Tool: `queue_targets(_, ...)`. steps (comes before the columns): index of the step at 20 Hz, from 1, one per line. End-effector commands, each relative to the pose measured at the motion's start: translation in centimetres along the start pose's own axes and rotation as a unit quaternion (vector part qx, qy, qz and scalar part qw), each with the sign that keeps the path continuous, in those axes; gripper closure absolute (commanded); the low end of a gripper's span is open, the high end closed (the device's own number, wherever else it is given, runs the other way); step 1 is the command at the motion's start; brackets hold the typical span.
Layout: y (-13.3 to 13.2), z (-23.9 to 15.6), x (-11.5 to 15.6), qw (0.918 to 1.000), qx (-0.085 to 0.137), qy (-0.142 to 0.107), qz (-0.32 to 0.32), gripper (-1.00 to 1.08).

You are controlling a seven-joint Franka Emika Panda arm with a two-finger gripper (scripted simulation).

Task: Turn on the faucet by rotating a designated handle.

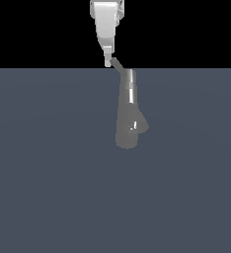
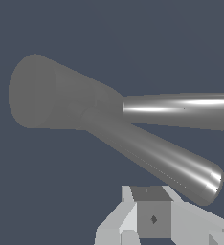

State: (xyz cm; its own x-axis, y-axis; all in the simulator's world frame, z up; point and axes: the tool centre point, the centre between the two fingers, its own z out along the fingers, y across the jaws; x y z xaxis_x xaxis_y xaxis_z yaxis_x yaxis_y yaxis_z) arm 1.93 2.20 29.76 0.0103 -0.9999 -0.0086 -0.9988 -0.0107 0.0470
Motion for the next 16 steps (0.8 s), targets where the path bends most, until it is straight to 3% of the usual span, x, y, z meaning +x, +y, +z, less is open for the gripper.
queue_targets(1,1.1,0.0,1.4,1.0,-0.006,0.001,0.006,1.08)
queue_targets(5,2.0,-0.3,2.3,1.0,-0.007,0.001,0.005,1.08)
queue_targets(6,1.5,-0.3,1.4,1.0,-0.004,0.0,0.0,1.08)
queue_targets(16,2.1,-0.3,8.6,1.0,-0.006,0.001,0.004,1.08)
